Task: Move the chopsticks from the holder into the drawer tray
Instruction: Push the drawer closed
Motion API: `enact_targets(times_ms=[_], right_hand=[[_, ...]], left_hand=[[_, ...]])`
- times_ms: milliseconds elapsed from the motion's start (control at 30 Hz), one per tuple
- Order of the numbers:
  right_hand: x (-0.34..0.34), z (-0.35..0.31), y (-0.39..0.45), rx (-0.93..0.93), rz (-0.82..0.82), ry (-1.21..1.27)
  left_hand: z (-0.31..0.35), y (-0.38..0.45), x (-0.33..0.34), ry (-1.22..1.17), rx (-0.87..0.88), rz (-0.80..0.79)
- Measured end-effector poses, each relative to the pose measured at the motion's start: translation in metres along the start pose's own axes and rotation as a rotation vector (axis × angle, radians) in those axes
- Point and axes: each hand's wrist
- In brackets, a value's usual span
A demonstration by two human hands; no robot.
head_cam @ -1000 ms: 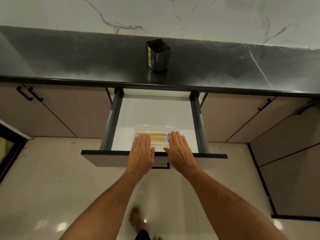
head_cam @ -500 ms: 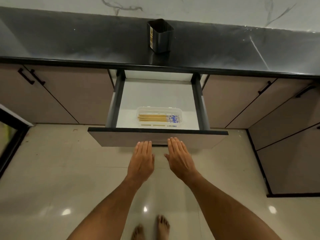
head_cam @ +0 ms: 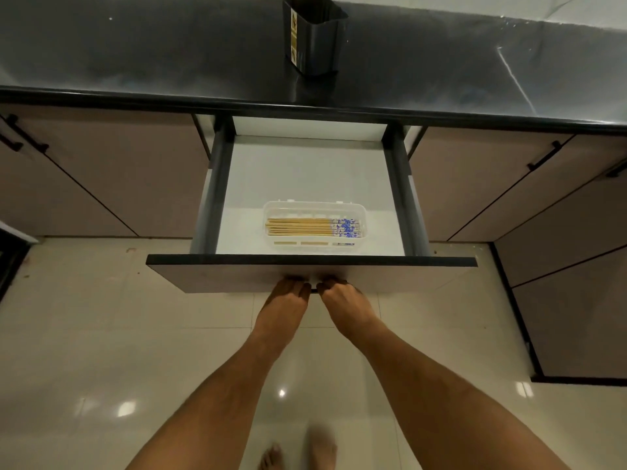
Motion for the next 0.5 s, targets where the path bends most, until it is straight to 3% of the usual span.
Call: enact_targets(times_ms=[300,333,367,400,467,500], right_hand=[[-0.019,0.018,0.046,0.048,-0.030,0.043],[-0.023,0.021,0.053,0.040,-0.027,0.036],[-0.027,0.024,0.061,0.030,-0.023,0.028],[-0.032,0.028,0.068,0.020,-0.013,0.019],[-0.041,0.037,0.084,0.001,0.007,-0.015],[-0.046,0.041,0.093,-0.006,0.016,-0.032]], left_hand=[[0.000,0.058,0.001,-0.097,0.041,-0.010],[-0.002,0.063,0.004,-0.127,0.024,0.081],[-0.005,0.064,-0.001,-0.156,-0.099,0.143],[-0.012,0.065,-0.004,-0.093,-0.129,0.136],[-0.016,0.085,-0.018,-0.243,-0.104,-0.043],[-0.013,0.103,-0.022,-0.202,-0.110,0.026]])
Point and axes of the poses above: each hand's wrist, its own y-axis towards the middle knuckle, its own x-axis out of the palm, z = x × y, and after that the axes turned 14 degrees about -z, right-handed
